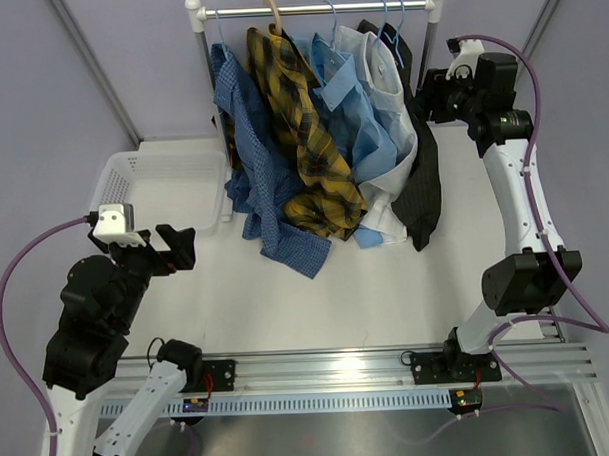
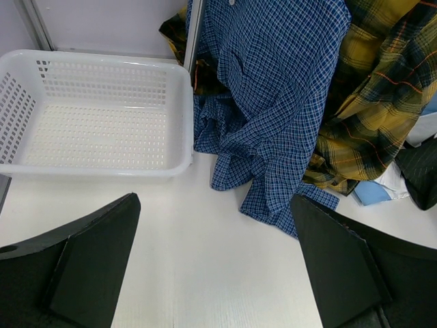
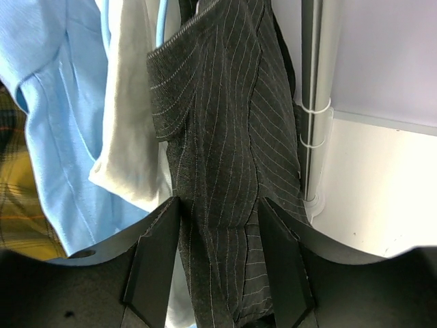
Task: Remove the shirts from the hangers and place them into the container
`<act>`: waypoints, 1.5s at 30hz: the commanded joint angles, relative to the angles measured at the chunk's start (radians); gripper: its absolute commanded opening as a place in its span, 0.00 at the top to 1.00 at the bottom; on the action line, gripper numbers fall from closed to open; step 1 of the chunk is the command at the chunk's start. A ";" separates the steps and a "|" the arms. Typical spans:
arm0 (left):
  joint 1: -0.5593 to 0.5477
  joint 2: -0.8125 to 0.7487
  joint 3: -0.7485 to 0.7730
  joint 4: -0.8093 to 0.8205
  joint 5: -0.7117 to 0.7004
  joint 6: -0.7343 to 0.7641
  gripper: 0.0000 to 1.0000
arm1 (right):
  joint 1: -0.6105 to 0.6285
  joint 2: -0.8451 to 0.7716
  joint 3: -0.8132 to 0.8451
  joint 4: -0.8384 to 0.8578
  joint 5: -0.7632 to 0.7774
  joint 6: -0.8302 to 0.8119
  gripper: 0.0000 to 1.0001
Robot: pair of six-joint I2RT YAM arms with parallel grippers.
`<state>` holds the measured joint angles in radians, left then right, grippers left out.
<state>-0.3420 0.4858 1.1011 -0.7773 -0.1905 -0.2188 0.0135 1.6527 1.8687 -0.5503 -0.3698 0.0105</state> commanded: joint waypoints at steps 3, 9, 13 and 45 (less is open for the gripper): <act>-0.003 0.013 -0.001 0.010 0.002 -0.013 0.01 | -0.003 0.030 0.018 0.006 -0.064 -0.049 0.44; -0.003 0.019 0.003 0.010 0.006 -0.022 0.01 | 0.002 0.016 0.000 0.038 -0.100 -0.058 0.45; -0.003 0.016 0.000 0.010 0.008 -0.028 0.01 | 0.006 0.041 0.021 0.049 -0.089 -0.060 0.51; -0.003 0.027 0.043 -0.014 0.034 -0.010 0.01 | 0.016 -0.370 -0.157 -0.105 0.152 -0.064 1.00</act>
<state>-0.3416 0.5018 1.1179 -0.8181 -0.1829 -0.2371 0.0250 1.3582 1.7576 -0.6300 -0.2867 -0.0792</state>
